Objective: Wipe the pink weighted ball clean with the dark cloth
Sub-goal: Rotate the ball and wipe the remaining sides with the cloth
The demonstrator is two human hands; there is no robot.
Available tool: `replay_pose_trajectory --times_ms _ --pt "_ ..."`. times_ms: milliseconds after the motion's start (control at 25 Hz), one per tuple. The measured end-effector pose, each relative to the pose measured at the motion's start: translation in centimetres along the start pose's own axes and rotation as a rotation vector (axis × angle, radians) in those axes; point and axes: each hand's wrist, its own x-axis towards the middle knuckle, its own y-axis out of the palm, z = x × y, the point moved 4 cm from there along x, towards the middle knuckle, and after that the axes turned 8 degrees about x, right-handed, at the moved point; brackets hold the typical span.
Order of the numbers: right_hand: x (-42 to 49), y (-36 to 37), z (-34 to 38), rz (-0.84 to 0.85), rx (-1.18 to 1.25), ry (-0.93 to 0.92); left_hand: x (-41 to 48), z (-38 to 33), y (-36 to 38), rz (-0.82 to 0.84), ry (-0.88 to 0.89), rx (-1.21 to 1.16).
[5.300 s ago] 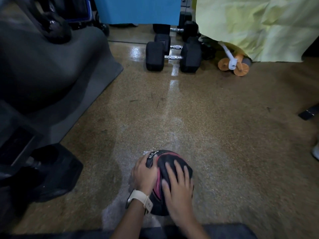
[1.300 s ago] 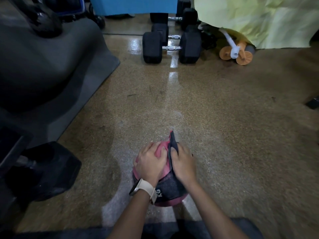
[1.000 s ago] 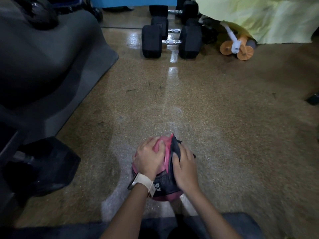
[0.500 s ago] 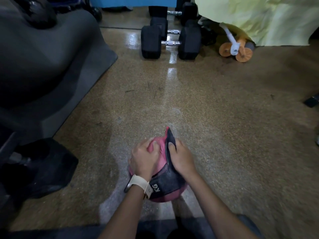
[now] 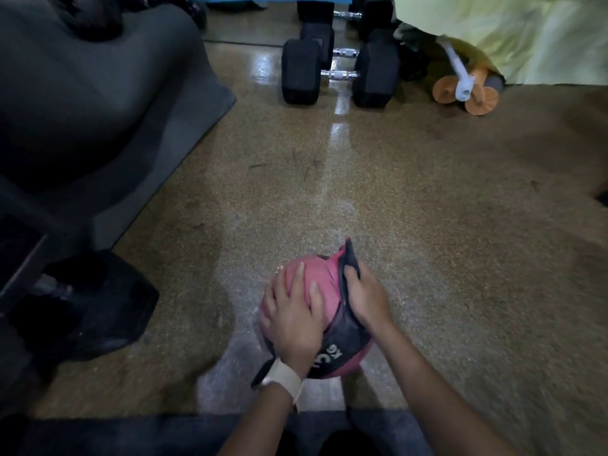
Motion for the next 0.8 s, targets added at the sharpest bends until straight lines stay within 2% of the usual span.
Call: replay_pose_trajectory --times_ms 80,200,280,320,400,480,560,640,720,800 --pt "1.5 -0.1 0.6 0.037 -0.025 0.031 -0.1 -0.3 0.4 0.078 0.03 0.051" --pt "-4.0 1.3 1.6 -0.09 -0.201 -0.233 3.7 -1.2 0.1 0.12 0.097 0.019" --pt "-6.1 1.3 1.5 -0.152 -0.24 -0.321 5.2 -1.5 0.2 0.136 0.07 -0.004" --pt "-4.8 0.9 1.3 -0.112 -0.202 -0.292 5.1 -1.5 0.5 0.145 0.075 0.017" --pt "-1.0 -0.1 1.1 0.006 -0.094 -0.087 4.3 -1.7 0.5 0.14 0.11 0.057" --pt "1.0 -0.6 1.0 -0.008 -0.031 -0.001 4.4 -1.7 0.2 0.091 0.093 0.056" --pt "-2.6 0.5 0.9 -0.152 -0.08 -0.095 4.9 -1.5 0.1 0.07 0.069 0.031" --pt "-9.5 2.3 0.7 -0.207 -0.113 -0.229 5.0 -0.9 0.1 0.064 0.067 -0.059" --pt "-11.0 2.4 0.8 -0.178 -0.125 -0.273 5.4 -0.3 0.2 0.046 0.078 -0.131" --pt "-7.0 1.8 1.4 -0.125 -0.147 -0.183 5.7 0.2 0.3 0.036 0.072 -0.139"
